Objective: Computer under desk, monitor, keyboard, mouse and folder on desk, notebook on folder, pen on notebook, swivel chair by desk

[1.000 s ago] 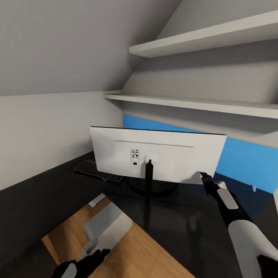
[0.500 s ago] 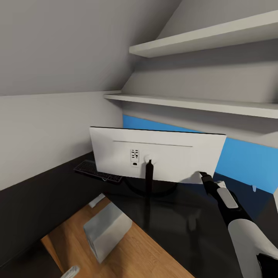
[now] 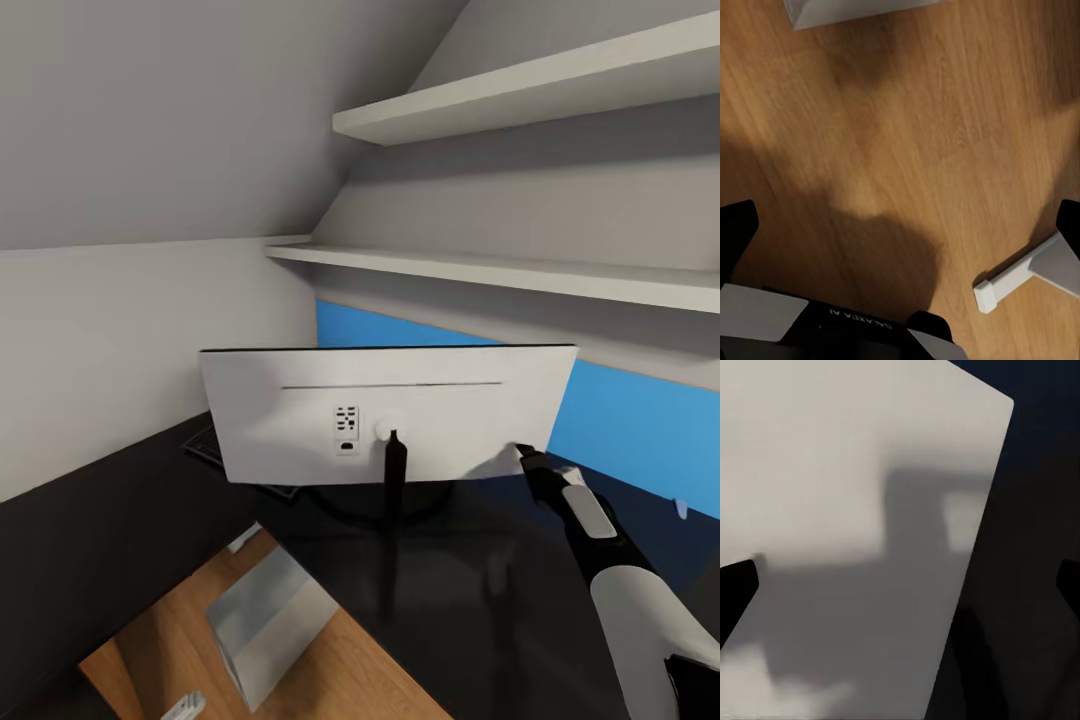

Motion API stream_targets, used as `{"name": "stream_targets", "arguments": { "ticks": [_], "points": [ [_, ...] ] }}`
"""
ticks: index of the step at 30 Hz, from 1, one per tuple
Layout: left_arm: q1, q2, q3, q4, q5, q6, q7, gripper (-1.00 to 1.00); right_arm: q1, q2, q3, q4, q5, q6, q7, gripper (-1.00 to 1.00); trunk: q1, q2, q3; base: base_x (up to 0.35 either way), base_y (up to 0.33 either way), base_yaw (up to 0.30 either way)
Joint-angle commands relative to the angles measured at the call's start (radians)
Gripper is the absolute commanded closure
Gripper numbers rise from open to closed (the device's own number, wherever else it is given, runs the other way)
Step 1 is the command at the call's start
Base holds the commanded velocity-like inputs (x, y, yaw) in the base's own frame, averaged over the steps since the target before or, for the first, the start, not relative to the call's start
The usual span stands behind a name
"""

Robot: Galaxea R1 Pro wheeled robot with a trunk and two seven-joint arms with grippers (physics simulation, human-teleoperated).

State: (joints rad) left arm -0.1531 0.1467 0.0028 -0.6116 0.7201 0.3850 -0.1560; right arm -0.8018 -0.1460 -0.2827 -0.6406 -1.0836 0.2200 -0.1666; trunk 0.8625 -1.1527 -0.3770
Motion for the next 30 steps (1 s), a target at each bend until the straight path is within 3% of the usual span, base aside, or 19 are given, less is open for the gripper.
{"name": "stream_targets", "arguments": {
  "ticks": [1,6,12,30],
  "points": [
    [0.000,0.000,0.000,-0.001,0.007,0.005,0.000,-1.00,-0.001,0.000,-0.002,-0.002,-0.008,0.010,-0.005,-1.00,0.000,-0.001,-0.001,0.041,0.000,0.000],
    [0.000,-0.001,0.000,0.000,0.007,0.006,0.001,-1.00,-0.002,0.000,0.000,-0.002,-0.006,0.036,0.052,-1.00,0.000,-0.001,-0.001,0.016,0.000,0.000],
    [0.000,-0.002,0.000,0.000,0.008,0.004,0.000,-1.00,-0.002,0.000,0.001,-0.002,-0.006,0.040,0.073,-1.00,0.000,-0.001,-0.001,0.044,0.000,0.000],
    [0.000,-0.007,0.000,0.001,0.007,-0.004,-0.004,-1.00,-0.002,0.000,0.003,-0.002,-0.004,0.041,0.081,-1.00,0.000,-0.001,-0.001,0.255,0.000,0.000]
  ]
}}
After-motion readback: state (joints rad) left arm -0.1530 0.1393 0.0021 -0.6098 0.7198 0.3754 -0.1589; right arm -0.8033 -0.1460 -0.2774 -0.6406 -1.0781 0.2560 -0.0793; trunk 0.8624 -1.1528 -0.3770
